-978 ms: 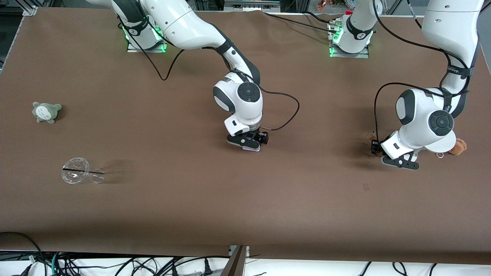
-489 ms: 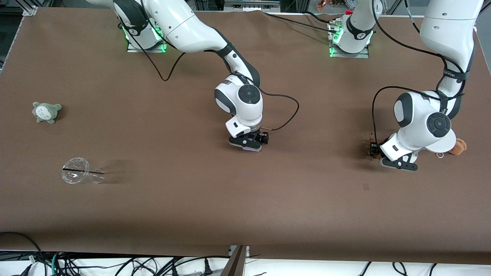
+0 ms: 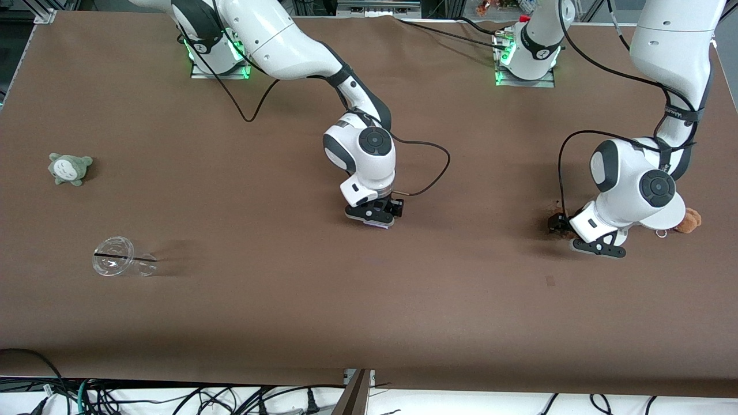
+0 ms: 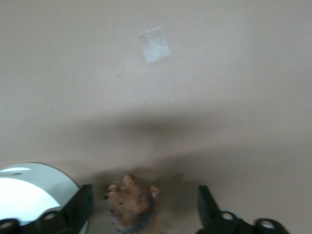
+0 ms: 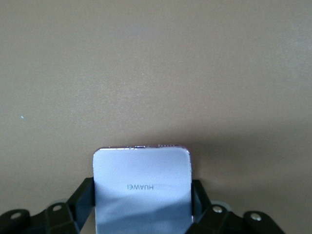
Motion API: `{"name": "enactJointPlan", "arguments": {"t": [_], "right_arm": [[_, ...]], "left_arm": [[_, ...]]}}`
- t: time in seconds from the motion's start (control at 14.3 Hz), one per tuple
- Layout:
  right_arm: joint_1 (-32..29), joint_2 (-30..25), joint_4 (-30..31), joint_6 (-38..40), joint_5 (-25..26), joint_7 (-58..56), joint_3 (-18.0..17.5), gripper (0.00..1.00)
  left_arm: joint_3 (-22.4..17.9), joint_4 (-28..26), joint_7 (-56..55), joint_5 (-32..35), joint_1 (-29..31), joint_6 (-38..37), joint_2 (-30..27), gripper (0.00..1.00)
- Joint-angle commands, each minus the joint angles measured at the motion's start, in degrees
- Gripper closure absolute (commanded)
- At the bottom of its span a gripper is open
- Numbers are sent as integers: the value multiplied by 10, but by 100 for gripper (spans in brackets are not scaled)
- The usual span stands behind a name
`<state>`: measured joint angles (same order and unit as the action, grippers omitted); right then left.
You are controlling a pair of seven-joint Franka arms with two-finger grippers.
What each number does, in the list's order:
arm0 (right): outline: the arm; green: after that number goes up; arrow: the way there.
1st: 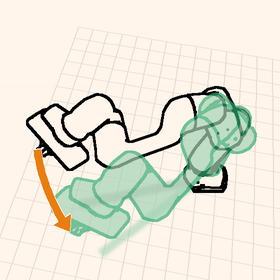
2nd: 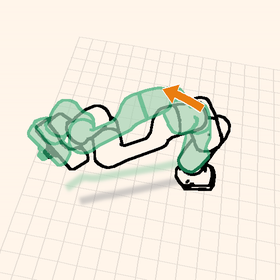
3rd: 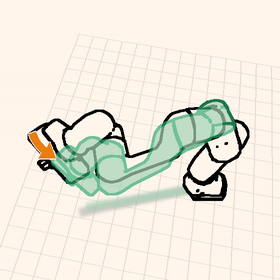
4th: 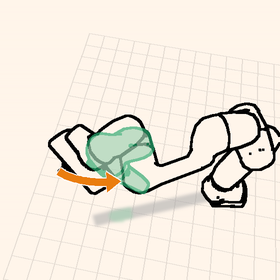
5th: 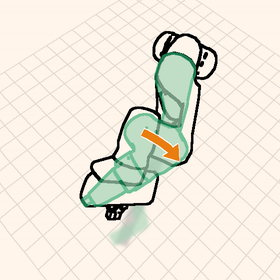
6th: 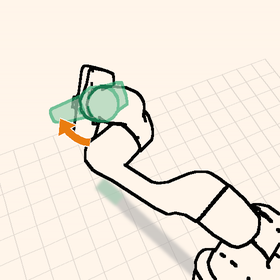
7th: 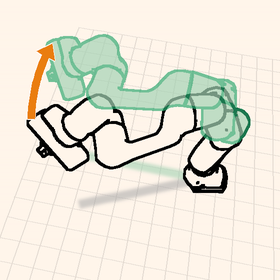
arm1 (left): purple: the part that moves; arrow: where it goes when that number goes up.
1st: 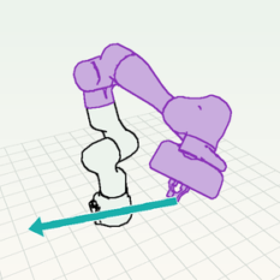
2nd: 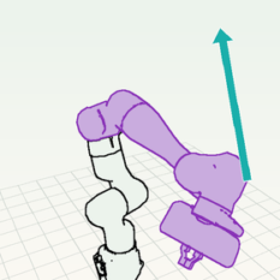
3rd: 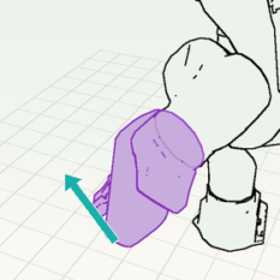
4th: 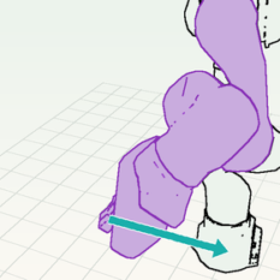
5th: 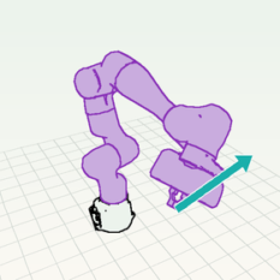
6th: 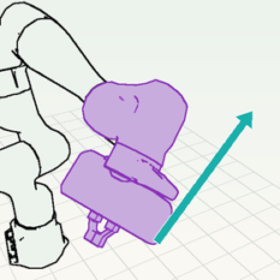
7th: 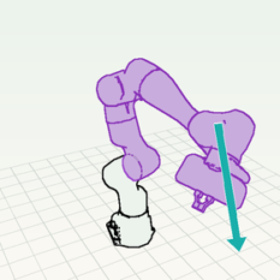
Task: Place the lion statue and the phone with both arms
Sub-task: 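Release the lion beside the lamp while the right gripper carries the phone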
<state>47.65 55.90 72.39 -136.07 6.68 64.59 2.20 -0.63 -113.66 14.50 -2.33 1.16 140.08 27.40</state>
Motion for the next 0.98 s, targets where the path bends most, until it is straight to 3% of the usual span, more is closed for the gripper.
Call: {"name": "enactJointPlan", "arguments": {"t": [0.0, 0.35, 0.56, 0.91], "right_arm": [[-5, -10, -16, 35, -3, -41, 3, 59], [-59, -75, 8, 114, -37, -214, 3, 59], [-115, -139, 69, 136, -56, -342, 6, 58], [-243, -235, 221, 132, -123, -592, 7, 56]], "left_arm": [[0, 2, -20, -12, -14, -61, -37, 0], [1, 6, -28, -12, -31, -137, -99, 0], [0, 20, -39, -9, -38, -208, -150, 0], [-4, 154, -48, -6, -39, -415, -180, 0]]}}
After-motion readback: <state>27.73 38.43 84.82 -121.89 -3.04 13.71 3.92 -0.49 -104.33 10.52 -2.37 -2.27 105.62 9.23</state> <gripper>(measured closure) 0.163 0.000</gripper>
